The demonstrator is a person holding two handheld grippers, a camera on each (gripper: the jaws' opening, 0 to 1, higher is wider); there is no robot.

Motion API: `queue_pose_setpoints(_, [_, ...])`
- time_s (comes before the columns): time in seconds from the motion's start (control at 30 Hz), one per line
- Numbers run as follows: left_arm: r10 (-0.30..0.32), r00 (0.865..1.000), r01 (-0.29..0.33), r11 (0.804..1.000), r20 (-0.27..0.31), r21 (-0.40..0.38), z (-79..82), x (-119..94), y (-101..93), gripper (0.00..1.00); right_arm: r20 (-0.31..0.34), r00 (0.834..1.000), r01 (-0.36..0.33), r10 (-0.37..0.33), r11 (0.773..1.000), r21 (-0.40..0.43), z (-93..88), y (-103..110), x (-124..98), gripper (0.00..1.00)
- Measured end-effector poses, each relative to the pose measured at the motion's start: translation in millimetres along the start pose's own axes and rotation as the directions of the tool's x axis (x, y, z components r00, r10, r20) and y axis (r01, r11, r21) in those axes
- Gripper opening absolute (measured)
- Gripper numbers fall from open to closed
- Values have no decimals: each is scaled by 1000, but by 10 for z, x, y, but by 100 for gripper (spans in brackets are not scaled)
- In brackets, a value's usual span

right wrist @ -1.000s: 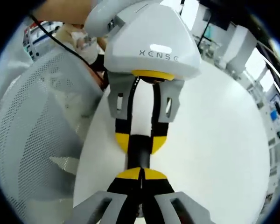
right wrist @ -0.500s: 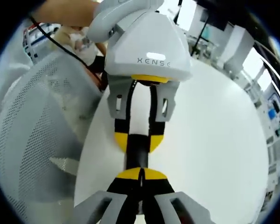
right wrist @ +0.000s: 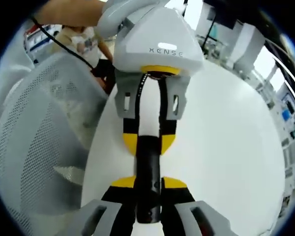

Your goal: Press the specified remote control buttons in sequence, fully releasing each button before pressing the next.

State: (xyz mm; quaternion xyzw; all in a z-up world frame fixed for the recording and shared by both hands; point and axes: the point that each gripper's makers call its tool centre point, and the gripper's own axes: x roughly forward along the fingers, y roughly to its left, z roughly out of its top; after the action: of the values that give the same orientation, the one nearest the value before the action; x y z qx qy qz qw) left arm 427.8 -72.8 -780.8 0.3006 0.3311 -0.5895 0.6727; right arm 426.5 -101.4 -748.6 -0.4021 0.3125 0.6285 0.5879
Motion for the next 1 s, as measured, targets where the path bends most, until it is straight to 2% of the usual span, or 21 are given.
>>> queue_pose_setpoints(0.2, [-2,1000,2,1000,0,0,-5,0,3,24,39,999,25,-26,999,32,-90,-39,-9,16])
queue_pose_setpoints(0.5, [-2,1000,2,1000,-17,3,-9,-2,0,24,77,997,24,-28,999,48,-160,-20,-12,20])
queue_pose_setpoints(1.0, [-3,999,3,1000,-54,7,-5,-1,-3,24,66,998,14,-19,997,72,-469,-22,-30,24])
